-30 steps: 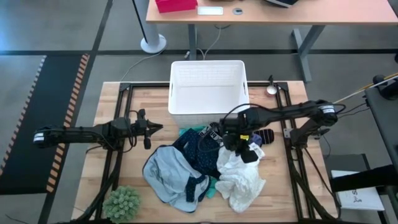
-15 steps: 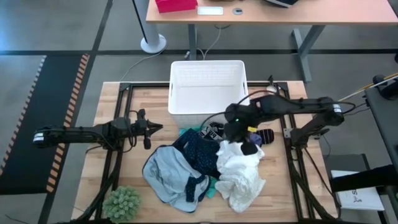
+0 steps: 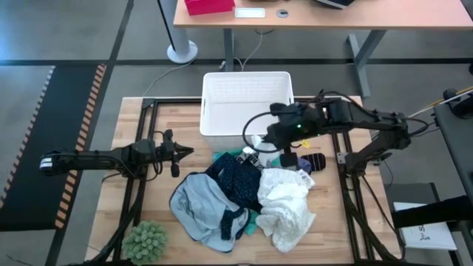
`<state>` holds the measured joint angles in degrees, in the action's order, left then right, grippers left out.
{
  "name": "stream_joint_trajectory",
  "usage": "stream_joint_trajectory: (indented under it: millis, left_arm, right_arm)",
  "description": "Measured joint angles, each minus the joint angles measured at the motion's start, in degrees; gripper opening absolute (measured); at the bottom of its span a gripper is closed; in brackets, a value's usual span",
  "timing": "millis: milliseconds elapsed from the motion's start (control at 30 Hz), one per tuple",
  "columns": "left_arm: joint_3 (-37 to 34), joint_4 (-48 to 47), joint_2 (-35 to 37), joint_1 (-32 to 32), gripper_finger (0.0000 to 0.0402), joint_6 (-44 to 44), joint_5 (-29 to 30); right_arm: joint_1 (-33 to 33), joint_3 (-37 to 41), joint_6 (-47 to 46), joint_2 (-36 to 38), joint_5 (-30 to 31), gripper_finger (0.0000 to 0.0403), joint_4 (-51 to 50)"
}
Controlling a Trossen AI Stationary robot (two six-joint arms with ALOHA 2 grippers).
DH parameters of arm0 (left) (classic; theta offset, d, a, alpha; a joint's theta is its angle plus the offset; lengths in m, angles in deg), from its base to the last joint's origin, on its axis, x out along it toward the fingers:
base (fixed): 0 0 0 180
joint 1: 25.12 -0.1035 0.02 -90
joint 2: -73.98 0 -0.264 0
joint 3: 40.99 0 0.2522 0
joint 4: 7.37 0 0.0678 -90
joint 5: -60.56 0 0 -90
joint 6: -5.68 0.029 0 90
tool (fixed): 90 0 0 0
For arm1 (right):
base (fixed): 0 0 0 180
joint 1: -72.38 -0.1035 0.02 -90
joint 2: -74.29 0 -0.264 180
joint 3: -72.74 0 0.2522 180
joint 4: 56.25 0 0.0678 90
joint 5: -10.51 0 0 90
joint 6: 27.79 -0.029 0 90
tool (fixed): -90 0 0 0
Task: Sort clothes
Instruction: Put the white socks into the white bin
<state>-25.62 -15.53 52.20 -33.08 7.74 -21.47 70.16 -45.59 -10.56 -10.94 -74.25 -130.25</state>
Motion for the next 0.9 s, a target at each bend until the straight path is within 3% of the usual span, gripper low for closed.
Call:
stream_joint_trajectory:
  millis: [400,633,900]
  left_arm:
    - [0.0,-0.05,0.0,0.01,0.0021,-0.01,-0.01]
    - [0.0,-0.04,0.0,0.02,0.0021,-0.02,-0.01]
    - [0.0,-0.04,0.0,0.02,0.0021,-0.02,-0.01]
  right_arm:
    - [3.51,-8.69,6.48,0.0,15.76,0.0,6.77]
    - [11.28,-8.62,6.02,-0.12,15.73,0.0,5.09]
    - [18.41,-4.42,3.85,-1.14,10.89,0.0,5.32]
